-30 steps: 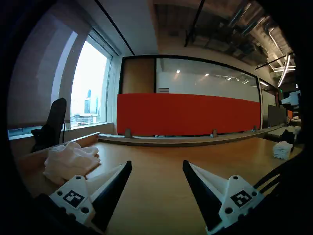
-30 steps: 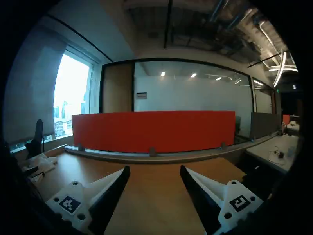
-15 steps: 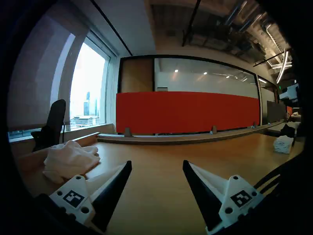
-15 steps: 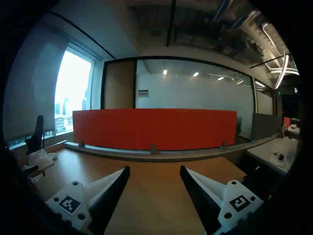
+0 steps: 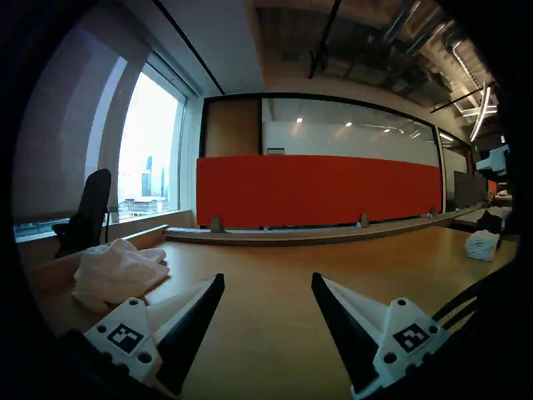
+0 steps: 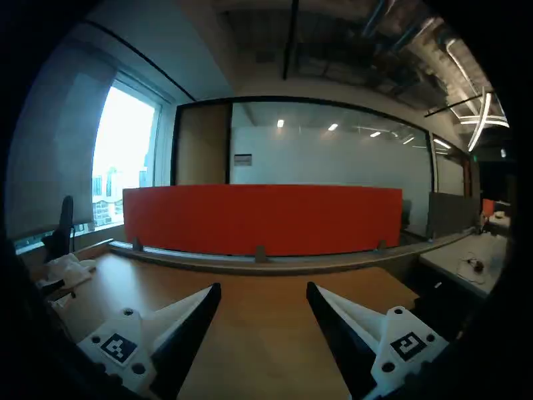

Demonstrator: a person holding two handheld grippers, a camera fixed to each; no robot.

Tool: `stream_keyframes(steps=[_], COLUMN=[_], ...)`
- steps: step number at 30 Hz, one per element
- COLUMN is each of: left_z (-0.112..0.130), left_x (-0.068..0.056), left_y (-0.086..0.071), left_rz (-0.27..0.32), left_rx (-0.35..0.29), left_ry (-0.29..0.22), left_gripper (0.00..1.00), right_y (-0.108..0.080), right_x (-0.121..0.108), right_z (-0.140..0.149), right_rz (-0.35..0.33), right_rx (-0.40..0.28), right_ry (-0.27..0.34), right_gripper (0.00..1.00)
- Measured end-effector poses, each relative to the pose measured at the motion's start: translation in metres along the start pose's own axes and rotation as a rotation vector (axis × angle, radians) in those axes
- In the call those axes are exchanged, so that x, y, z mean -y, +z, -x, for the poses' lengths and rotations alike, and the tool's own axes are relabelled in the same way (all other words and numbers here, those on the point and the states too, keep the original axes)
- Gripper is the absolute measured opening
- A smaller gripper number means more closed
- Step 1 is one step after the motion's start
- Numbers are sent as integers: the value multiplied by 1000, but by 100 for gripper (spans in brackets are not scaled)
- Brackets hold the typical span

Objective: Fold towel

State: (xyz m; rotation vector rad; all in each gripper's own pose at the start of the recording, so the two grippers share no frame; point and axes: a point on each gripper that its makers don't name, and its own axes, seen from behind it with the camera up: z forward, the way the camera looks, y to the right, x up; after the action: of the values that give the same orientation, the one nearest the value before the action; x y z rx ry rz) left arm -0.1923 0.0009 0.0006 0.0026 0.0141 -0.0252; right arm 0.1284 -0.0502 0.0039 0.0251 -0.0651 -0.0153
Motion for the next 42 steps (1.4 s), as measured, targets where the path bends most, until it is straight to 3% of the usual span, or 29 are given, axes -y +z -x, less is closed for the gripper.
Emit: stream_keyframes(steps=[21, 33, 42], left_z=[2, 2, 2], left_x=[0, 0, -1], left_y=[1, 0, 1], left_rz=[0, 0, 0], left_rx=[-1, -1, -1], left_ry=[0, 0, 0], left_gripper=[98, 97, 97], right_y=[-6, -7, -7], right_x=[-35, -43, -57], right_z=[10, 57, 84], right_rz=[29, 41, 60], right_rx=[-89, -99, -91], right_ry=[37, 27, 70], right_gripper=[99, 99, 99])
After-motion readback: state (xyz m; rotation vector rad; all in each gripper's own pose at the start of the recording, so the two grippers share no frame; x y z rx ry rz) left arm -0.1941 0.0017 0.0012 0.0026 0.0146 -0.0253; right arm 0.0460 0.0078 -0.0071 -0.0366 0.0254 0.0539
